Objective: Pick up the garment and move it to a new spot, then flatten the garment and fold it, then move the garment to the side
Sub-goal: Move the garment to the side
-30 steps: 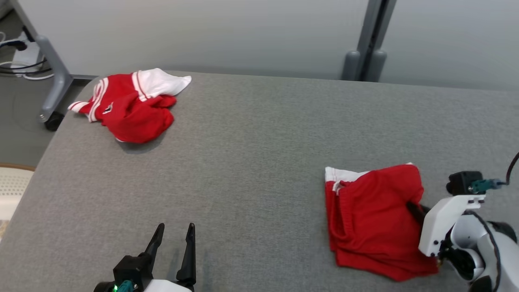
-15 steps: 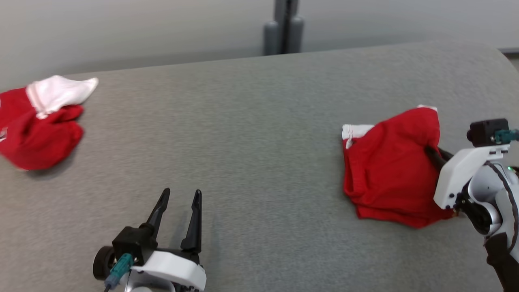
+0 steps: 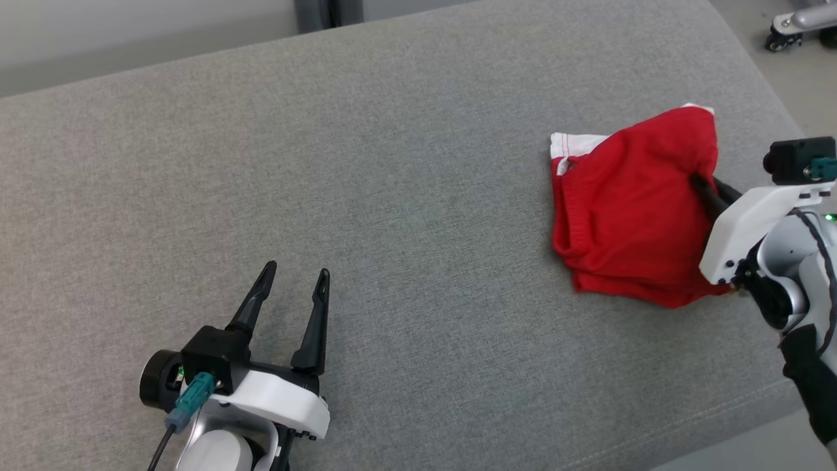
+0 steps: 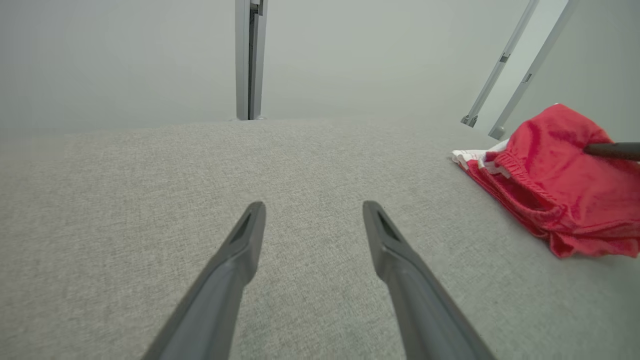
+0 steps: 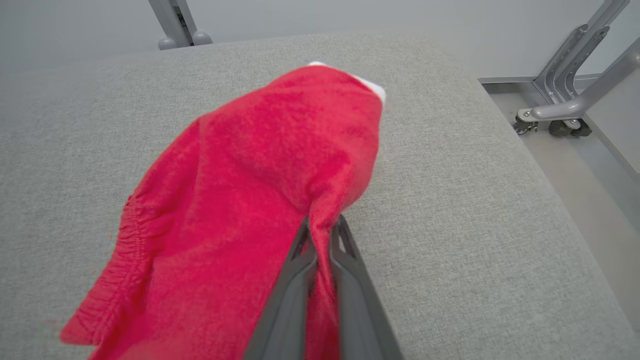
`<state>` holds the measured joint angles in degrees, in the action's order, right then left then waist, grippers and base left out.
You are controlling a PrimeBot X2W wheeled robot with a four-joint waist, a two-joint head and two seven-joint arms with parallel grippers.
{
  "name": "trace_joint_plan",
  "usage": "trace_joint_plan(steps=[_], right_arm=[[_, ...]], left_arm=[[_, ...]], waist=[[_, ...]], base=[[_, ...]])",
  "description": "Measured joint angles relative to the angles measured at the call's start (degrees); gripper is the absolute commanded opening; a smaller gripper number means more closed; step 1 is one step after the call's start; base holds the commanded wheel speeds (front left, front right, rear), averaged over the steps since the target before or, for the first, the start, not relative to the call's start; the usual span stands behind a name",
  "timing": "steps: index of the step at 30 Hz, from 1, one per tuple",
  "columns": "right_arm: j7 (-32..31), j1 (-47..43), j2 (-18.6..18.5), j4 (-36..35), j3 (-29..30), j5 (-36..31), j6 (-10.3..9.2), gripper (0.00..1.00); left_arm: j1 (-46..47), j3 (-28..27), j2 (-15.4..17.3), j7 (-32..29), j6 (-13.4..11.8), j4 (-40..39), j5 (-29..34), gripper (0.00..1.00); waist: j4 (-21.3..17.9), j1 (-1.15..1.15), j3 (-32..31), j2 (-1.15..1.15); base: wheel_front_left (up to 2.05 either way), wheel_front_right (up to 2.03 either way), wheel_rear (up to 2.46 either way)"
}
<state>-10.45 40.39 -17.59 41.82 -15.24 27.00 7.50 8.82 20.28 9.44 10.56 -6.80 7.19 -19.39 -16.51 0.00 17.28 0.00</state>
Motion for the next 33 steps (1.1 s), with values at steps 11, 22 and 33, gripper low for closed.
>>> trace_joint_plan(steps=[11,22,33], right_arm=[[4.1,5.7,-6.0,5.8,1.8,-3.0,0.00,0.00],[6.0,12.6,-12.7,15.0,6.5,-8.6,0.00,0.00],[13.7,17.9,-13.4,24.5,12.4,-21.8,0.00,1.00]], left_arm=[[0.0,-0.3,1.2,-0.9,-1.3,-3.6,0.3,1.00],[-0.1,0.0,2.0,-1.3,-1.7,-5.7,0.5,1.00],[-0.1,1.1,2.2,-1.3,-1.8,-6.1,0.8,1.00]], waist=[[5.2,0.00,1.5,0.00],[11.2,0.00,4.2,0.00],[13.9,0.00,5.6,0.00]], base=[[0.00,0.00,0.00],[0.00,0.00,0.00],[0.00,0.00,0.00]])
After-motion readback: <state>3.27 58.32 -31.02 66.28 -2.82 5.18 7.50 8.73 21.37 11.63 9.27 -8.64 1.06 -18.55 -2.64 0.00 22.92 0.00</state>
